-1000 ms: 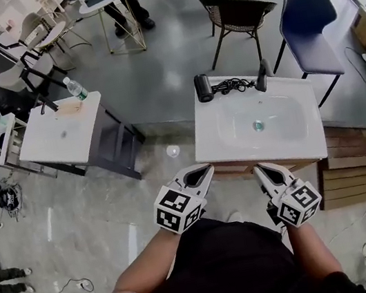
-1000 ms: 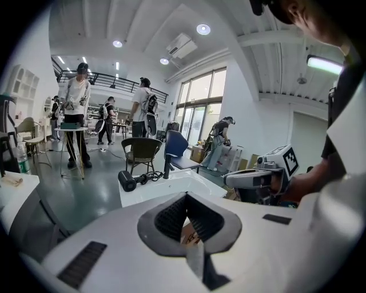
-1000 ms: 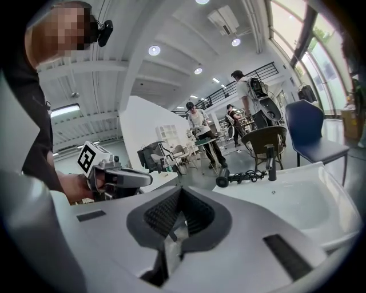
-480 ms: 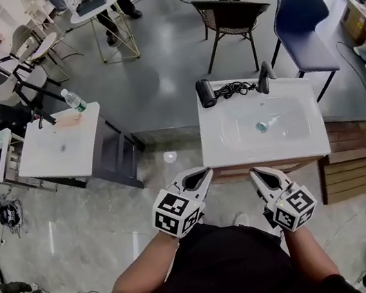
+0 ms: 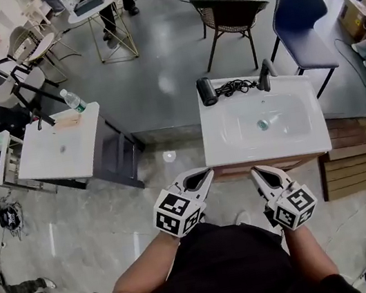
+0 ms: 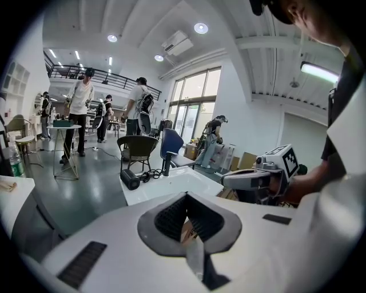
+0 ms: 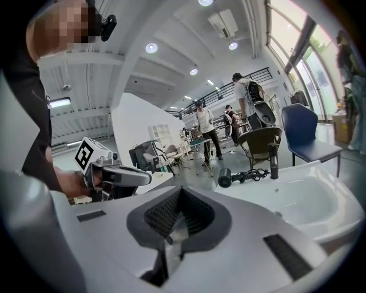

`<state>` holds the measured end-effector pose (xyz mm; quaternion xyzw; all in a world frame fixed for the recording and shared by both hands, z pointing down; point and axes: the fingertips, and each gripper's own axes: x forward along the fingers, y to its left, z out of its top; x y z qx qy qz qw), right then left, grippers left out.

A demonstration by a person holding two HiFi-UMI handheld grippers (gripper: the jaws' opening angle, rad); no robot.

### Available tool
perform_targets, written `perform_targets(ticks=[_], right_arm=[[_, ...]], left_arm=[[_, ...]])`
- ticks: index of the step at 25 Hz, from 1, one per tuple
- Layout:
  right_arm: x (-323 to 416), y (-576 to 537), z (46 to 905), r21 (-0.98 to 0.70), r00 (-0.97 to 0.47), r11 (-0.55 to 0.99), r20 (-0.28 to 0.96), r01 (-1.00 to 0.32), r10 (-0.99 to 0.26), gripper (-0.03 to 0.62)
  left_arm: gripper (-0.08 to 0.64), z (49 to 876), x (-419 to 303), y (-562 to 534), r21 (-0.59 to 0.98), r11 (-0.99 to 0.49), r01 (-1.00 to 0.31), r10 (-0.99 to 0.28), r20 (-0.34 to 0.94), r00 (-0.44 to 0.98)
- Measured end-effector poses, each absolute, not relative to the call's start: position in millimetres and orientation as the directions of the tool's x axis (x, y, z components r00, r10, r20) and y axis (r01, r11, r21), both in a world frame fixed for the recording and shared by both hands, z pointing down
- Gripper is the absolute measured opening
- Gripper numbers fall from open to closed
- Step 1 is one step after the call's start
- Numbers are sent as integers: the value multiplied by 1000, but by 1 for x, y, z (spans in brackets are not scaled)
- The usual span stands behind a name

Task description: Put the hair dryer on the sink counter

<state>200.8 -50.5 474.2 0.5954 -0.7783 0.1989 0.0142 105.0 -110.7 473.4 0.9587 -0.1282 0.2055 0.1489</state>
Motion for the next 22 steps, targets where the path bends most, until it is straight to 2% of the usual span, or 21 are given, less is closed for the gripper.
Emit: perform_targets(ticks=[22], right_arm=[[202, -57, 475, -280, -295, 219, 267, -934, -917, 5]], left_arm=[[0, 470, 107, -118, 237, -922, -307, -186, 426, 885]])
